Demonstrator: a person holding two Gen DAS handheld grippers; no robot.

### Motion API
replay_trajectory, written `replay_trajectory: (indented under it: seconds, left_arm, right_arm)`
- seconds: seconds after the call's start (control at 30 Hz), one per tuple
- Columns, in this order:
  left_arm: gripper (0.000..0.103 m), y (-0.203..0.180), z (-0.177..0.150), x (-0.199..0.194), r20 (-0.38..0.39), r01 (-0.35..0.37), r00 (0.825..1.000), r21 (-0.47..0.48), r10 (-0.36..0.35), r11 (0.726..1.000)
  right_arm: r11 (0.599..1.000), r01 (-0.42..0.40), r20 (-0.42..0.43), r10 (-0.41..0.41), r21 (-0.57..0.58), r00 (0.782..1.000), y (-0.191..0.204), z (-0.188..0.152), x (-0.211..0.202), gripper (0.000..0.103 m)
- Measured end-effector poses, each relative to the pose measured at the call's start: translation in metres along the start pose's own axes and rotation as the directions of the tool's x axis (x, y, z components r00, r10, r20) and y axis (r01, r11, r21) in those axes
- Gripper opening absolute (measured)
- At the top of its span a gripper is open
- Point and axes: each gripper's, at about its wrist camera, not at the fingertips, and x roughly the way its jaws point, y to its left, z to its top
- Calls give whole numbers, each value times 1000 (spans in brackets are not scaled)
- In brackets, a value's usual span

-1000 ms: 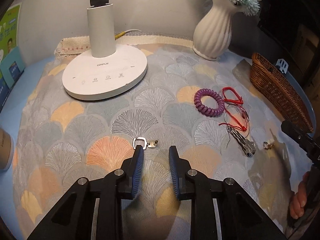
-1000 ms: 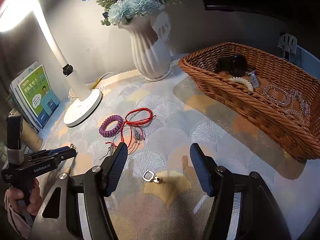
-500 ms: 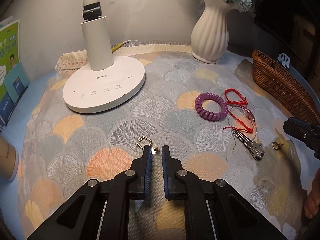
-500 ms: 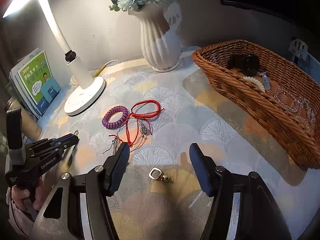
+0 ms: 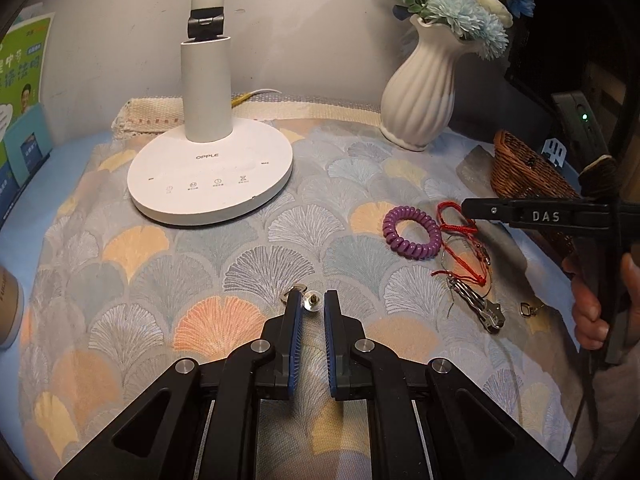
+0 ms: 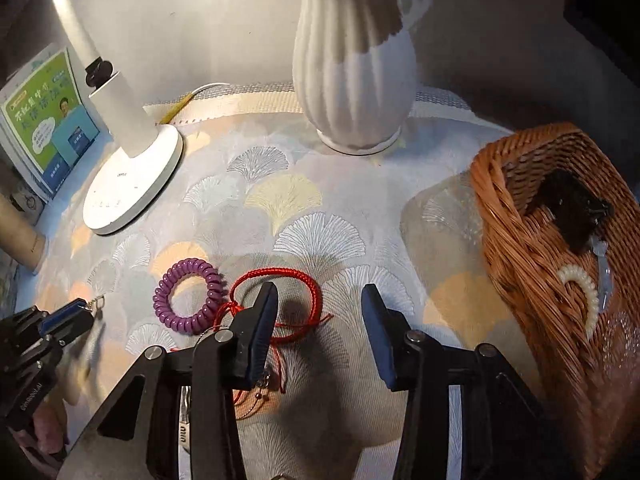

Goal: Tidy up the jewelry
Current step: 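Grasp the silver square keyring with the left tool while the right tool grasps the red cord bracelet, then lift both held items and carry them over the wicker basket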

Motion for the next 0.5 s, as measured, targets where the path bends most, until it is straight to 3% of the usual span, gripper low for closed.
replay_trajectory:
  seconds: [0.13, 0.2, 0.27, 0.5]
  left_arm:
    - [10, 1, 0, 0, 0, 10, 1000, -13, -10, 1000]
    - [10, 1, 0, 0, 2, 11, 1000, -14, -11, 1000]
    - [10, 1, -1, -1, 3, 15, 1000, -18, -15, 1000]
    - [10, 5, 0, -3, 8, 27, 1000, -32, -27, 999]
  right_arm:
    - [995, 43, 20, -42, -88, 999, 18, 3, 16, 47]
    - [989, 54, 46, -48, -135, 998, 28, 3, 19, 34]
    - [984, 46, 53, -38, -170, 998, 36, 1, 18, 6]
    - [988, 35, 63, -26, -148, 998, 35, -7, 2, 5]
